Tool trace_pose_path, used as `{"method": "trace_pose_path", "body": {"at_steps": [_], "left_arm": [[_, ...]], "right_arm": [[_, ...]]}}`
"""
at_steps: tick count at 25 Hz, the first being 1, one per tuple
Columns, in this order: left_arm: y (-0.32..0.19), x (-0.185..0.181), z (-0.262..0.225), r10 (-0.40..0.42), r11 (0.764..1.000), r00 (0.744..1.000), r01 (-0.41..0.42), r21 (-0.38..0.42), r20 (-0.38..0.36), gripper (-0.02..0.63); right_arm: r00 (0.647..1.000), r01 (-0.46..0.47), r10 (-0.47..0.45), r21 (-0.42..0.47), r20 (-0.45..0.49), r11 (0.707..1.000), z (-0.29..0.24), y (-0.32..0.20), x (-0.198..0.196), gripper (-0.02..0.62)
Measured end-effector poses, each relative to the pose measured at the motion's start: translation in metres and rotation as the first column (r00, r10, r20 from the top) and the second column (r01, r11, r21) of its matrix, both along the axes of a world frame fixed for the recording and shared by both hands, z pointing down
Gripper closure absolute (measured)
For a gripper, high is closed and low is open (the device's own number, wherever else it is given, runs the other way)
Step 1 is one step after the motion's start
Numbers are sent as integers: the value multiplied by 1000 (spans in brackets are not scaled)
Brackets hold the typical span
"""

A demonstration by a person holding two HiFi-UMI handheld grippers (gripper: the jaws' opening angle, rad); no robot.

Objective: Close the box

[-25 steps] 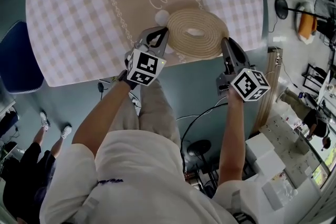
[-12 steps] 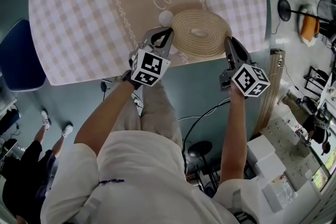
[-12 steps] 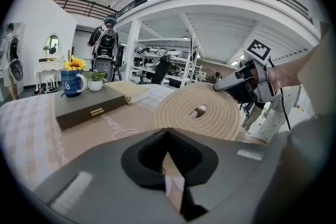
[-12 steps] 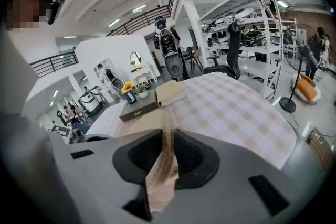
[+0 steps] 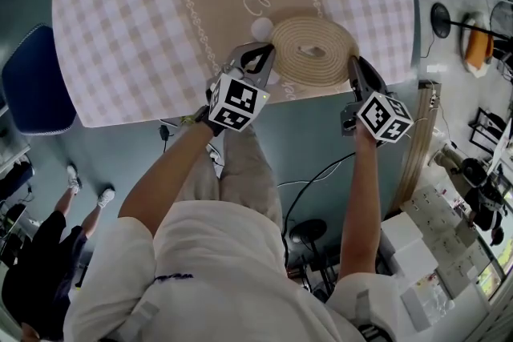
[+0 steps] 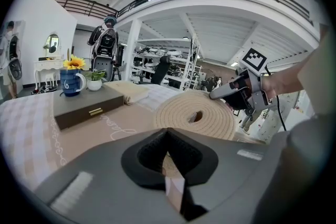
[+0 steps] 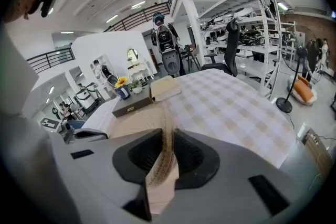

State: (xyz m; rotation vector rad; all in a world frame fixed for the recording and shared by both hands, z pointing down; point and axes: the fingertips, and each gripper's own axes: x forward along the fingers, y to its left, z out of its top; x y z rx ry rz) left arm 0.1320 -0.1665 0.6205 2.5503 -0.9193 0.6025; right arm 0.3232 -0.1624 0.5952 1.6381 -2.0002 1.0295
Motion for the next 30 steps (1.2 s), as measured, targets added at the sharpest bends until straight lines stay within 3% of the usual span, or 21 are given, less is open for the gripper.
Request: {"method": "trace_pose_path", "body": {"at_steps": [30], "left_arm": [[1,3,-2,7,1000,1000,-7,6,6,604]], "right_arm": [[995,39,-44,-55,-93,998,42,-11,5,512]]}}
